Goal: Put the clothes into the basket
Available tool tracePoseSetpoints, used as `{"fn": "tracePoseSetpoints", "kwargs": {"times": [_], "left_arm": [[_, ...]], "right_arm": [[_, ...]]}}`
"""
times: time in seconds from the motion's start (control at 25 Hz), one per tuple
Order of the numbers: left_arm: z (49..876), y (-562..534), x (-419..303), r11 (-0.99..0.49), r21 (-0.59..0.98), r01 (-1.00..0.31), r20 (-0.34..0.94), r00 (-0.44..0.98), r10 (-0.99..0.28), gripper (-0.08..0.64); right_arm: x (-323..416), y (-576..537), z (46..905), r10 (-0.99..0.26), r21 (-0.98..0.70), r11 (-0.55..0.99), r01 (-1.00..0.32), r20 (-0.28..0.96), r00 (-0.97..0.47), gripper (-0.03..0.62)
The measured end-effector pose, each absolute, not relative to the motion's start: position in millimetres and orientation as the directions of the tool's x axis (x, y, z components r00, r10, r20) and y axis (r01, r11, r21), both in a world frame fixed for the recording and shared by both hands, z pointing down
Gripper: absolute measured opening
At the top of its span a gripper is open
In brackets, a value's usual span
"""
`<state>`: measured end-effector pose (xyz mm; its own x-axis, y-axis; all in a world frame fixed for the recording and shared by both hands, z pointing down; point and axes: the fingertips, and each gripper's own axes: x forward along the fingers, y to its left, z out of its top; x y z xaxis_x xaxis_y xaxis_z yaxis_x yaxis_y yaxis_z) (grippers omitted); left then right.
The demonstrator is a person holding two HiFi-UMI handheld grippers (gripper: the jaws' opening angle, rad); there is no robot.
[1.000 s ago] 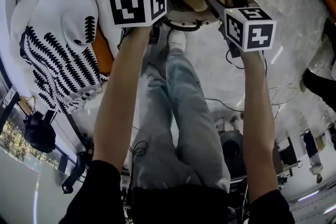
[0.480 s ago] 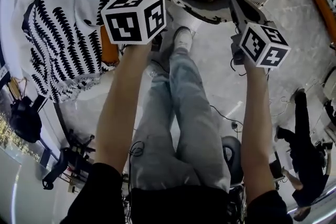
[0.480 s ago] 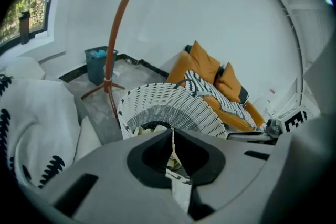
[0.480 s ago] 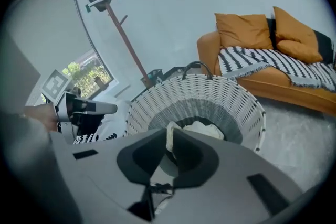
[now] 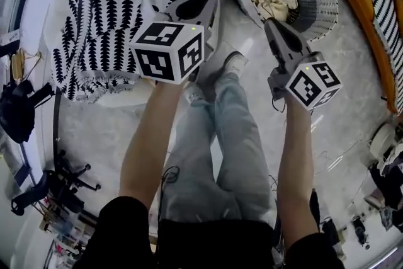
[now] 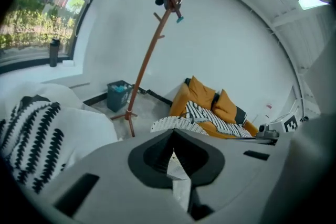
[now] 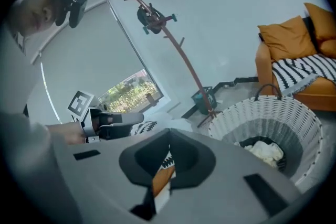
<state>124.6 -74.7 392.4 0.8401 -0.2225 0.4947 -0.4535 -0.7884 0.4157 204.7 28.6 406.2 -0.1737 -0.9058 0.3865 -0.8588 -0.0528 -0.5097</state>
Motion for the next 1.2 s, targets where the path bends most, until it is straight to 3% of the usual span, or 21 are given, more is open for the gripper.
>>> {"fn": "tracePoseSetpoints", "kwargs": {"times": [0.32, 0.6, 0.88, 1.2], "left_arm": [[237.3, -109.4, -58.7, -0.678, 0.365, -0.638, 0.443, 0.759, -0.477, 0.009], [82.5, -124.9, -167.8, -0.567, 0.294, -0.769, 0.326, 0.639, -0.697, 0.009], [-27.8, -117.4, -235.8, -0.43, 0.258, -0.865, 0.188, 0.481, -0.856, 0.009], [-78.7, -113.9, -259.4, -0.367, 0.166, -0.915, 0.1, 0.386, -0.917, 0.009]], "right_arm": [[81.3, -27.6, 256.3, -0.922, -0.496, 0.098, -0.863, 0.28, -0.266, 0.011], [-18.5, -73.0, 113.0, -0.906, -0.454, 0.294, -0.841, 0.149, -0.397, 0.012], [-61.3, -97.6, -17.0, -0.898, -0.359, 0.414, -0.837, -0.012, -0.439, 0.012], [-60.4, -102.3, -79.4, -0.919, -0.182, 0.392, -0.902, -0.04, -0.391, 0.012]]}}
